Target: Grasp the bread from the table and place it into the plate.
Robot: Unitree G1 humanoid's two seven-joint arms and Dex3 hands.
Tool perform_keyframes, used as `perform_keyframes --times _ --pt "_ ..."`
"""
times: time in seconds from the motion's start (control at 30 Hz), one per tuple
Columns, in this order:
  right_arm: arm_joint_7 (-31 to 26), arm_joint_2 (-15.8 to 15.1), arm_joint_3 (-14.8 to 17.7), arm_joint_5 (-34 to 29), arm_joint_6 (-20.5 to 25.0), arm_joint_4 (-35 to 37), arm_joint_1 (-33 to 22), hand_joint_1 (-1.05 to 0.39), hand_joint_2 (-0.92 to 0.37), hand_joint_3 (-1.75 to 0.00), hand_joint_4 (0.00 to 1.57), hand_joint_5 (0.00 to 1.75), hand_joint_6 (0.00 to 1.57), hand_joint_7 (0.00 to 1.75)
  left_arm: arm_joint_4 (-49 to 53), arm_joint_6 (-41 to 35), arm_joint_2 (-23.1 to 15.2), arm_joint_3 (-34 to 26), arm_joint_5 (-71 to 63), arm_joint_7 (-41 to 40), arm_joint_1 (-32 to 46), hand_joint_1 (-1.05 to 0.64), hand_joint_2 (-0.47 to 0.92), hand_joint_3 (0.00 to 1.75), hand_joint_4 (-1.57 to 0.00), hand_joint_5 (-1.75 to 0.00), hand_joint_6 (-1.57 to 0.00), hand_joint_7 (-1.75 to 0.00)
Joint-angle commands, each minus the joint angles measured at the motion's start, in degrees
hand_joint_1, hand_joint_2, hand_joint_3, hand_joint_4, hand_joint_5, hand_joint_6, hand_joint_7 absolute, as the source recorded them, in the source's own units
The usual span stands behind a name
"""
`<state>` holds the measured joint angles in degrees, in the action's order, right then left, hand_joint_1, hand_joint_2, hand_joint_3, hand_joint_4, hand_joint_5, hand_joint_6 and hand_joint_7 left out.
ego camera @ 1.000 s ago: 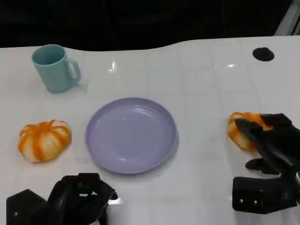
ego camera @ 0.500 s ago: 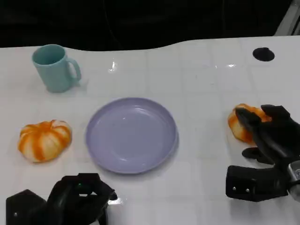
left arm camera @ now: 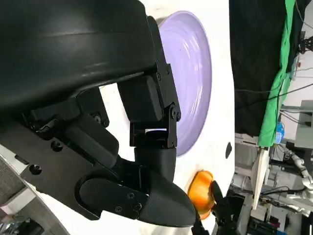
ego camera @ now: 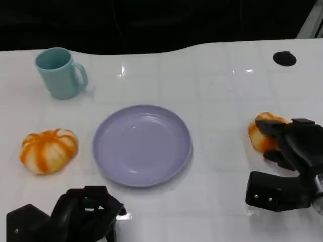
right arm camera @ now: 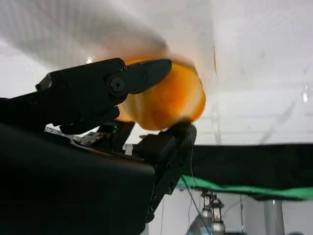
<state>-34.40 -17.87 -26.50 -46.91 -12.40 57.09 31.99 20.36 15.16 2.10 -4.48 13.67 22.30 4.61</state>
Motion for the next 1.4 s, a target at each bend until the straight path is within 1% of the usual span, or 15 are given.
perform_keyframes --times 0.03,0.17,0.2,0.3,0.4,0.43,0.5,0.63,0.8,0.97,1.0,1.07,1.1,1.2,1.4 --pt "-2.35 0.07 -0.07 1.73 -2.56 3.89 0.44 -0.22 -0.88 0.0 0.91 1.21 1.21 0.12 -1.25 -0.25 -0.5 -0.12 0.07 -0.57 0.95 -1.05 0.67 0.39 -1.57 -1.22 -1.42 -0.72" --pt "-4.5 -0.04 -1.03 1.42 -3.82 4.75 0.81 -0.16 -0.9 -0.01 0.88 1.53 1.26 0.18 -2.04 -0.98 -0.59 -0.04 0.12 -0.6 1.28 -1.05 0.67 0.4 -1.57 -1.23 -1.42 -0.72" --pt "-5.22 -0.17 -1.64 0.85 -3.82 4.99 0.95 -0.14 -0.9 -0.01 0.86 1.66 1.28 0.2 -2.06 -0.93 -0.6 -0.05 0.13 -0.53 1.3 -1.05 0.66 0.4 -1.57 -1.23 -1.42 -0.72" --pt "-6.24 -0.28 -2.5 0.61 -4.14 5.54 1.17 -0.17 -0.9 -0.01 0.87 1.74 1.29 0.24 -1.76 -0.5 -0.63 -0.14 0.26 -0.21 1.25 -1.05 0.67 0.4 -1.57 -1.23 -1.41 -0.72" --pt "-7.4 -0.3 -2.67 0.84 -4.95 5.76 1.16 -0.17 -0.88 -0.06 0.87 1.75 0.79 1.44 -1.86 -0.38 -0.7 -0.11 0.0 -0.44 1.35 -1.05 0.67 0.4 -1.57 -1.22 -1.41 -0.72" --pt "-7.56 -0.31 -2.72 0.91 -5.01 5.8 1.18 -0.17 -0.87 -0.06 0.87 1.75 0.71 1.62 -1.92 -0.41 -0.7 -0.11 0.0 -0.46 1.39 -1.05 0.67 0.4 -1.57 -1.22 -1.41 -0.72" --pt "-8.83 -0.16 -2.74 0.91 -5.1 5.97 1.19 -0.17 -0.86 -0.07 0.87 1.75 0.68 1.71 -2.08 -0.58 -0.68 -0.15 0.13 -0.45 1.45 -1.05 0.67 0.4 -1.57 -1.22 -1.42 -0.72" --pt "-11.03 0.07 -2.9 0.87 -5.54 6.22 1.12 -0.15 -0.86 -0.09 0.89 1.75 0.66 1.74 -1.84 -0.49 -0.69 -0.26 0.51 -0.05 1.38 -1.05 0.67 0.39 -1.57 -1.21 -1.41 -0.73" --pt "-10.42 0.3 -2.99 1.25 -4.55 6.02 1.08 -0.17 -0.85 -0.12 0.89 1.75 0.66 1.75 -2.27 -0.83 -0.71 -0.12 0.2 -0.51 1.57 -1.05 0.68 0.39 -1.57 -1.21 -1.41 -0.73" --pt "-11.61 0.15 -2.77 1.6 -6.28 5.66 0.8 -0.18 -0.84 -0.16 0.9 1.75 0.67 1.75 -2.13 -0.69 -0.6 -0.08 0.33 -0.34 1.46 -1.05 0.67 0.38 -1.57 -1.21 -1.41 -0.73" --pt "-12.32 0.16 -2.72 1.63 -6.86 5.48 0.76 -0.16 -0.8 -0.21 0.92 1.75 0.68 1.75 -2.13 -0.65 -0.62 -0.03 0.24 -0.37 1.47 -1.05 0.67 0.38 -1.57 -1.22 -1.41 -0.73" --pt "-13.11 0.16 -2.64 1.7 -7.69 4.97 0.71 -0.16 -0.52 -0.76 0.93 1.75 0.7 1.75 -2.13 -0.64 -0.64 -0.02 0.28 -0.29 1.49 -1.05 0.68 0.38 -1.57 -1.22 -1.4 -0.73" --pt "-13.17 0.12 -2.49 1.87 -8.21 4.22 0.59 -0.16 -0.42 -0.97 0.95 1.75 0.71 1.75 -2.25 -0.71 -0.63 0.02 0.19 -0.41 1.53 -1.05 0.68 0.38 -1.57 -1.22 -1.4 -0.73" --pt "-13.68 -0.02 -2.12 2.31 -10.42 1.56 0.08 -0.15 -0.33 -1.19 0.97 1.75 0.73 1.75 -2.41 -0.96 -0.53 0.05 0.26 -0.53 1.56 -1.05 0.67 0.38 -1.57 -1.22 -1.41 -0.73" --pt "-10.98 0.15 -0.99 3.45 -12.52 -6.17 -1.86 -0.19 -0.32 -1.35 0.99 1.75 0.75 1.75 -1.88 -0.45 -0.44 0.06 0.17 -0.45 1.3 -1.05 0.67 0.38 -1.57 -1.22 -1.41 -0.73"
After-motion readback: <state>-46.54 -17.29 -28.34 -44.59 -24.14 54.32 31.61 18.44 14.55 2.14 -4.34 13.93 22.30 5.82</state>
